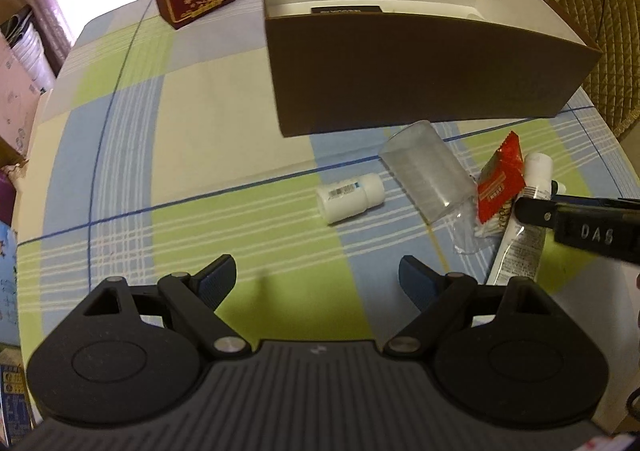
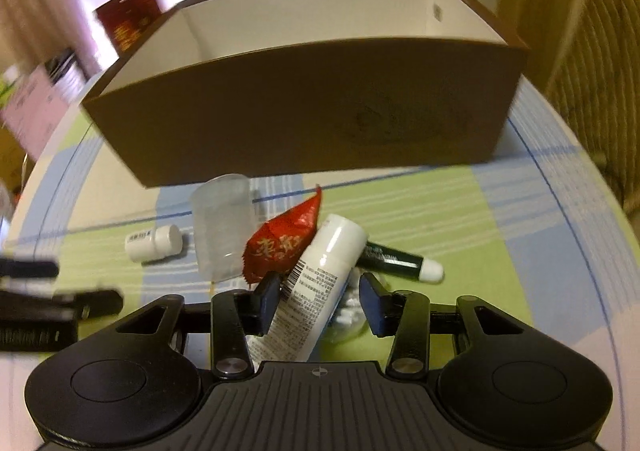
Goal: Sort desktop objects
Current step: 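Grasp the white tube with the right tool while the left tool grasps the white pill bottle, then lift and carry the tube and pill bottle with both tools over the cardboard box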
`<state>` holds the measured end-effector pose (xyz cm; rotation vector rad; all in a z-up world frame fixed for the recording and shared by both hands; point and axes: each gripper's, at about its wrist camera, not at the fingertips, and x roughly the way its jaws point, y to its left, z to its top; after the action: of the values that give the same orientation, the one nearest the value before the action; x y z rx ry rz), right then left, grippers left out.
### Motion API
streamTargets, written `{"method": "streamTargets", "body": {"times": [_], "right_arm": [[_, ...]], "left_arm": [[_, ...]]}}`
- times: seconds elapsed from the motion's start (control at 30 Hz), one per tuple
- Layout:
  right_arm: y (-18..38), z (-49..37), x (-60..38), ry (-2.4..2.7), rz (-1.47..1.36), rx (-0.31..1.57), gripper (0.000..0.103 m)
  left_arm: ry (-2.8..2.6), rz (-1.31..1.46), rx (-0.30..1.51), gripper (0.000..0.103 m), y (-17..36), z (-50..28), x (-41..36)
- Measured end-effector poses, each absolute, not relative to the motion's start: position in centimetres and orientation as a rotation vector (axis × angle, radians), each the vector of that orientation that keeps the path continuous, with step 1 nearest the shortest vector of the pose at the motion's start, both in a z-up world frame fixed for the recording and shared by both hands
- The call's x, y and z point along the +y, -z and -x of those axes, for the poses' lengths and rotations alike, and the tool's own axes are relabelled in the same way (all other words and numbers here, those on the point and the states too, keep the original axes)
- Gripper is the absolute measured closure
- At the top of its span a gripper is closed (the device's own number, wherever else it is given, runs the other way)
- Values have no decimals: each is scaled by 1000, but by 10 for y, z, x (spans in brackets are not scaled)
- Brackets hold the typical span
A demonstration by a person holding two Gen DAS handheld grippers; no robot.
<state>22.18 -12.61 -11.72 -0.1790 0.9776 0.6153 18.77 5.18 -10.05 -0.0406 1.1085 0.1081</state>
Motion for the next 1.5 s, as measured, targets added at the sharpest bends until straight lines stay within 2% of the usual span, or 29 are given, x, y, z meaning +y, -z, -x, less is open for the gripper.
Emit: {"method": "streamTargets", "body": {"times": [0.2, 0.47, 0.67, 0.77, 0.93, 1.5], "right_arm": [[118, -218, -130, -678, 249, 957, 69], [113, -230, -164, -644, 208, 1008, 70], [108, -242, -192, -588, 175, 1024, 70], [105, -246, -203, -572, 163, 1027, 70], [103, -250, -218, -570, 154, 1031, 70], [109, -239, -245, -639, 209, 1110, 70]], "left_arm": [[-80, 10, 1106, 18, 111, -204, 50], [-17, -35, 1099, 26, 125, -226, 44], [-45, 73, 1108, 27, 129, -241, 49], [-85, 115, 1109, 35, 134, -248, 51], [-115, 153, 1111, 57, 141, -250, 55], [-8, 63, 1128, 57, 136, -179, 52]]}}
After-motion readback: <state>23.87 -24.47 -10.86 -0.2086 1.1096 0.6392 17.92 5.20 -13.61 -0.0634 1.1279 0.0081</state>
